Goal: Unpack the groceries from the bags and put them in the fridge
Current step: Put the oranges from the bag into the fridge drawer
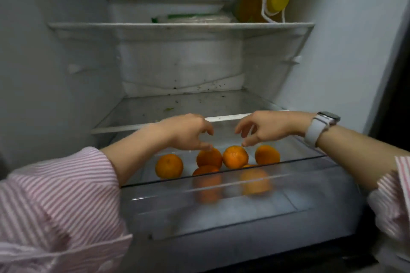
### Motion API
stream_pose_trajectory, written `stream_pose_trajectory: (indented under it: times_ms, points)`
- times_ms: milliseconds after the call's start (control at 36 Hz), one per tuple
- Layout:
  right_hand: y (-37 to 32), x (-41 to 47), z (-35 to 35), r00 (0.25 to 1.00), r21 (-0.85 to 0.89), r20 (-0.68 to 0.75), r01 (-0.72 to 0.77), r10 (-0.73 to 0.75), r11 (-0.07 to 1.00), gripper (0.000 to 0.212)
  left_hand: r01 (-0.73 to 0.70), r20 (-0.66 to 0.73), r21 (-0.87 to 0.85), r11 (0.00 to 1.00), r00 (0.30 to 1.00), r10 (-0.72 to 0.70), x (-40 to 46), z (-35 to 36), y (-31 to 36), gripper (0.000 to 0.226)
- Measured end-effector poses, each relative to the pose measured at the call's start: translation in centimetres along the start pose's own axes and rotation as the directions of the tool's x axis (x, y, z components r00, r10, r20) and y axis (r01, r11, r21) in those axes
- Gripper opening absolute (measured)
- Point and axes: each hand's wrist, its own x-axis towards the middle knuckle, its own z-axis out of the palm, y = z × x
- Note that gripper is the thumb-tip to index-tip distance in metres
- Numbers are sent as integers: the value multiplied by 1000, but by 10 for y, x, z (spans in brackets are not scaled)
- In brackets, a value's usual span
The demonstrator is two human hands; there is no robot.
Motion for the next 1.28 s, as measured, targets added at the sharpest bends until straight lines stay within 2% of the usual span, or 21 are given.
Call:
stream_pose_trajectory:
  times_ms: [83,139,194,250,306,361,417,472,500,556,639,694,750,806,917,1139,1278]
  points:
    - [-6,-22,2,968,23,-248,37,-30,999,26,54,-209,-29,998,976,-59,-17,-26,0,45]
    - [-12,-41,9,895,37,-442,83,-58,996,21,87,-364,-138,987,922,-132,-32,-39,8,43]
    - [-19,-62,25,762,29,-639,159,-105,987,19,88,-465,-223,971,866,-185,-49,-43,23,40]
    - [-25,-82,49,584,-60,-795,196,-166,979,23,86,-516,-245,966,832,-205,-66,-37,43,37]
    - [-28,-99,75,415,-176,-881,159,-228,971,27,99,-585,-243,965,779,-227,-86,-24,64,35]
    - [-28,-109,103,315,-237,-912,120,-263,964,28,118,-681,-202,972,697,-226,-106,-7,82,36]
    - [-26,-111,131,281,-271,-917,80,-283,959,37,167,-784,-157,973,579,-225,-121,15,97,32]
    - [-24,-107,152,292,-288,-913,38,-286,957,49,225,-856,-151,962,457,-241,-131,42,110,25]
    - [-24,-103,157,292,-284,-915,26,-279,958,53,247,-874,-152,957,418,-246,-135,55,114,25]
    - [-23,-95,163,270,-272,-926,3,-263,962,57,294,-878,-115,949,417,-235,-139,77,115,35]
    - [-19,-84,165,238,-291,-933,-54,-271,955,62,359,-843,10,933,505,-185,-138,95,107,56]
    - [-14,-79,164,244,-302,-928,-50,-281,952,63,386,-821,36,922,538,-193,-132,96,101,62]
    - [-10,-73,157,287,-311,-913,-27,-291,950,64,410,-783,33,912,578,-231,-123,94,93,67]
    - [-8,-63,150,366,-305,-888,-11,-280,952,64,434,-725,25,900,628,-283,-115,91,81,71]
    - [-8,-40,137,551,-203,-820,-24,-156,979,65,473,-591,8,881,713,-378,-96,85,62,72]
    - [-5,-2,116,741,-142,-671,-93,-27,985,75,531,-405,24,847,780,-477,-58,74,40,78]
    - [3,10,120,887,-103,-460,-92,35,990,77,529,-253,19,848,823,-508,-55,85,27,84]
